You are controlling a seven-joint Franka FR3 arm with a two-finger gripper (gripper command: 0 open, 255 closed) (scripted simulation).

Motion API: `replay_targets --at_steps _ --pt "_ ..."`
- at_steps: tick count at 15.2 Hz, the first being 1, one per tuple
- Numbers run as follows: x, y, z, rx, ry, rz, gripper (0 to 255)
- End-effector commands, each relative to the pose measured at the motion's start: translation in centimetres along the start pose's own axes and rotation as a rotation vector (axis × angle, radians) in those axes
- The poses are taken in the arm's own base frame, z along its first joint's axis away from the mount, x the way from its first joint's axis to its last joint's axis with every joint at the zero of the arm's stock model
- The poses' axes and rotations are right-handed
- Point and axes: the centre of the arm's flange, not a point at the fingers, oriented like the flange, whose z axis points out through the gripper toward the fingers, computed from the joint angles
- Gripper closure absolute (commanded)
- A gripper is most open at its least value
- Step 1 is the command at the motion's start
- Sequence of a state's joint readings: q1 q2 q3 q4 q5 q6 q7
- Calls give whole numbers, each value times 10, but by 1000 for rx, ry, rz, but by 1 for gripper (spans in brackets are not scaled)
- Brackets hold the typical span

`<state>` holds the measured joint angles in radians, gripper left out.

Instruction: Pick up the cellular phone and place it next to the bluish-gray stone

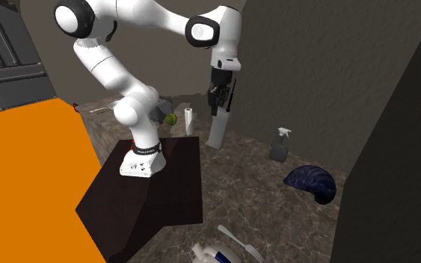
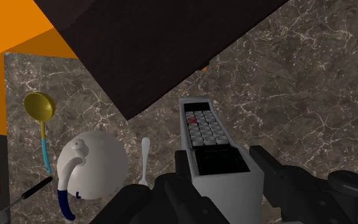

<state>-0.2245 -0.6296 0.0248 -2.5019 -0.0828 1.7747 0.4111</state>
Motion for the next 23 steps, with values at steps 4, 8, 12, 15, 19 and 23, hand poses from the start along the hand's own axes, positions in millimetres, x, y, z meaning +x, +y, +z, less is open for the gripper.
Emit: replay_targets --at_steps 4,8,12,15,19,23 --pt "-1 5 -27 0 0 0 255" --pt "-2 8 -43 0 0 0 255" --pt "47 -5 -28 0 0 0 255" --pt "84 -15 -16 0 0 0 255" --pt "133 -28 -1 0 0 0 255" --pt "181 -40 15 0 0 0 255"
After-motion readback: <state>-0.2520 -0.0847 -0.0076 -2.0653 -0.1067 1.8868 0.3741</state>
